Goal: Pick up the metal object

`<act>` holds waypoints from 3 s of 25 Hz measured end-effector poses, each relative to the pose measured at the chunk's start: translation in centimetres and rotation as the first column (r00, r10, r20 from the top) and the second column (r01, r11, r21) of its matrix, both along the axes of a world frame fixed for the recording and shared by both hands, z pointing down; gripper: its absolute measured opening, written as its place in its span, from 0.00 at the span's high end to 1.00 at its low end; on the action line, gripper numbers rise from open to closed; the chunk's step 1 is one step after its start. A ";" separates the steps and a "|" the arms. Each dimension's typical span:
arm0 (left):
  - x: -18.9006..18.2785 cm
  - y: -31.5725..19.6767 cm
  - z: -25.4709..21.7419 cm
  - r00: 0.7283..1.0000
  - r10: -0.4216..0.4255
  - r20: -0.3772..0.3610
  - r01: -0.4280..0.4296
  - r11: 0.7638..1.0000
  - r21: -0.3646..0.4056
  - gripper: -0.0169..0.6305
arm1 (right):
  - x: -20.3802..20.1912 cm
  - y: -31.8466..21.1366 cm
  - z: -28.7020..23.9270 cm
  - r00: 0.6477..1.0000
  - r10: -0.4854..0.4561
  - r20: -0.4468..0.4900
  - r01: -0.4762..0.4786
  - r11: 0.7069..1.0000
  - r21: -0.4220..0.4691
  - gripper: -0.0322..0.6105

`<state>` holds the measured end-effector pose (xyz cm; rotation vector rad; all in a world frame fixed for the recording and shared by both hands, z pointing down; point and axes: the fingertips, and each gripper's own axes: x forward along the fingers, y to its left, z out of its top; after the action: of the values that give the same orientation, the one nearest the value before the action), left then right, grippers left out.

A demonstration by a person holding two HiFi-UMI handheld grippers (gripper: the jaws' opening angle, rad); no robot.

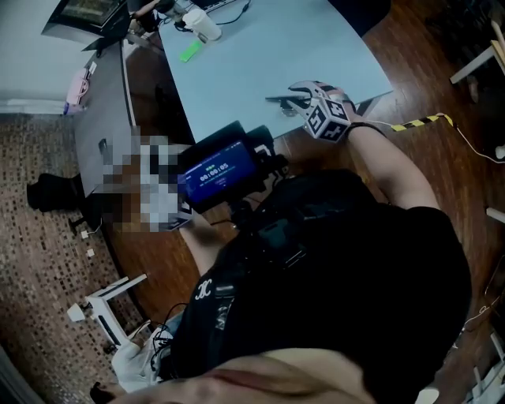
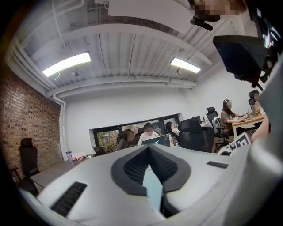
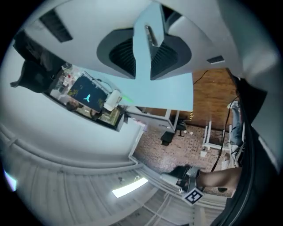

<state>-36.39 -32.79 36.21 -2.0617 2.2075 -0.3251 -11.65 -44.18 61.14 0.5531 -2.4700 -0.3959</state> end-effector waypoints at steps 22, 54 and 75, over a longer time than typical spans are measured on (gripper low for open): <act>-4.9 3.7 -0.9 0.993 -0.093 0.066 0.096 0.995 -0.029 0.98 | -5.6 -1.1 15.3 0.886 -0.082 -0.456 0.117 0.992 0.049 0.74; -2.5 0.7 -1.7 0.999 0.035 0.016 -0.034 0.999 -0.028 0.99 | -2.8 -1.8 -6.3 0.912 0.299 0.283 -0.251 0.949 -0.193 0.86; 13.4 -3.3 -0.2 0.992 0.118 0.036 -0.119 0.993 0.024 0.98 | 22.0 7.9 -34.5 0.589 0.058 0.806 -0.334 0.926 0.177 0.86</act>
<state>-22.99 -36.13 35.99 -2.1451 2.0483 -0.3161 10.30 -36.32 26.67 1.3958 -3.1483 -0.5385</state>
